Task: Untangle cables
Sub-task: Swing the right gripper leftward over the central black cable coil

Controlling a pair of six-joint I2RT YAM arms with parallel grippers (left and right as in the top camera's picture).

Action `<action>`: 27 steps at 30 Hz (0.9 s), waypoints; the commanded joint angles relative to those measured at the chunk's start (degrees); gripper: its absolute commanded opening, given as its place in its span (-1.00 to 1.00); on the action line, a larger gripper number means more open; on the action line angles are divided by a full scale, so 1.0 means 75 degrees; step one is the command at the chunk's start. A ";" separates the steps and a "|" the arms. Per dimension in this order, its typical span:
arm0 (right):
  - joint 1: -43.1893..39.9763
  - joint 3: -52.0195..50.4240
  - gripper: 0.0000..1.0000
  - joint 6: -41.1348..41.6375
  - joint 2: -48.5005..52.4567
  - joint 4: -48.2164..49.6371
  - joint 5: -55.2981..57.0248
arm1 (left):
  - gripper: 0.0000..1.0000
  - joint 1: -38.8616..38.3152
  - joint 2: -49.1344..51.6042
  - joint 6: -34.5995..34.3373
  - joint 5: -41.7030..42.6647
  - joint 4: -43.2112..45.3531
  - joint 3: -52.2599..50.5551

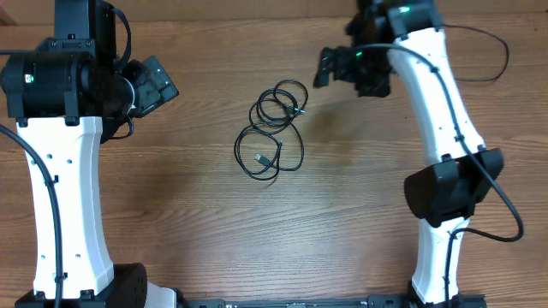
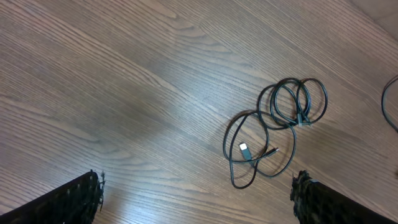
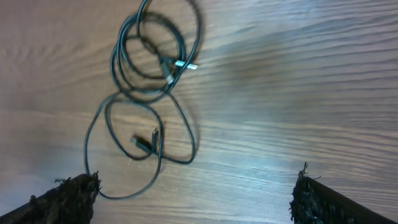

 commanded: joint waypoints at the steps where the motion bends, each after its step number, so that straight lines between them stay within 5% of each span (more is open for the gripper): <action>1: 0.0621 -0.0219 1.00 -0.0117 0.0207 0.0070 0.0251 | 0.99 0.0012 0.0041 0.0070 0.0012 0.0035 -0.0035; 11: 0.1833 -0.1408 1.00 -0.1259 0.0236 0.0458 0.0303 | 0.99 0.0012 0.0041 0.0067 0.0495 0.0038 -0.0035; 20: 0.1845 -0.2416 0.95 -0.0565 0.0236 0.1355 0.1950 | 0.99 0.0012 0.0041 0.0195 0.0699 0.0006 -0.0035; 27: 0.1664 -0.3305 0.56 -0.1894 0.0236 0.1874 0.0606 | 0.99 -0.0047 0.0052 0.0871 0.1542 -0.0015 -0.0035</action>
